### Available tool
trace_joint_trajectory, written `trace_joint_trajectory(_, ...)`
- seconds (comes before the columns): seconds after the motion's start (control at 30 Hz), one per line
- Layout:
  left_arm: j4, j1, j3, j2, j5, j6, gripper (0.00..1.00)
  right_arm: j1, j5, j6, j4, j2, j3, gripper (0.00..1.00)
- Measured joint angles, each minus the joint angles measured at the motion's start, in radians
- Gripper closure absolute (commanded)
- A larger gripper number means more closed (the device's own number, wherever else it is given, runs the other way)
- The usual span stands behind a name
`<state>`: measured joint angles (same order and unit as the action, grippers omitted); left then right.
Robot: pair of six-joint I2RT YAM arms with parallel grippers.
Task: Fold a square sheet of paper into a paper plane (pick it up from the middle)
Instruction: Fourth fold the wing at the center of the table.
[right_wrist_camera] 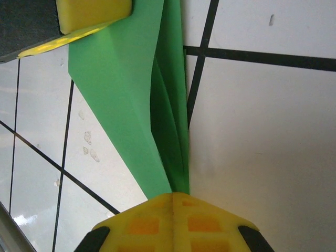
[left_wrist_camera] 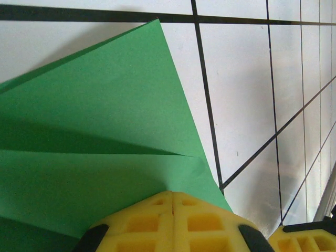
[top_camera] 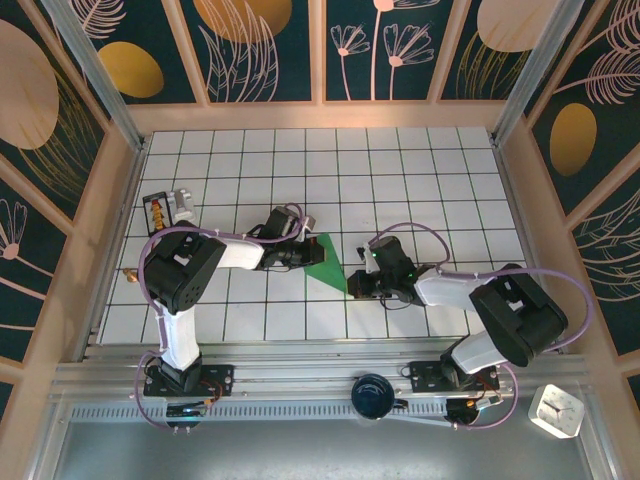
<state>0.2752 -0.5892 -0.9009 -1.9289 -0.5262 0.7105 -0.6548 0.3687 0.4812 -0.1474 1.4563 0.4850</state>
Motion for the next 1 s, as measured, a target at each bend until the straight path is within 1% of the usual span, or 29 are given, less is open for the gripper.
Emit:
trace_joint_trajectory(0.23, 0.000, 0.000, 0.000, 0.000, 0.000, 0.000, 1.00, 0.000, 0.015, 0.019, -0.035, 0.018, -0.012, 1.00)
trace_joint_trajectory(0.53, 0.000, 0.000, 0.000, 0.000, 0.001, 0.000, 1.00, 0.008, 0.021, 0.022, -0.037, 0.023, -0.013, 1.00)
trace_joint_trajectory(0.8, -0.001, 0.000, 0.000, 0.000, 0.002, 0.000, 1.00, 0.021, 0.021, 0.014, -0.027, 0.013, -0.013, 0.93)
trace_joint_trajectory(0.9, -0.003, 0.000, -0.002, 0.000, 0.002, -0.001, 1.00, 0.021, 0.021, 0.007, -0.014, -0.008, -0.012, 0.89)
trace_joint_trajectory(1.0, -0.005, 0.000, -0.002, 0.000, 0.003, -0.001, 1.00, 0.025, 0.021, -0.005, 0.023, -0.039, -0.012, 0.86)
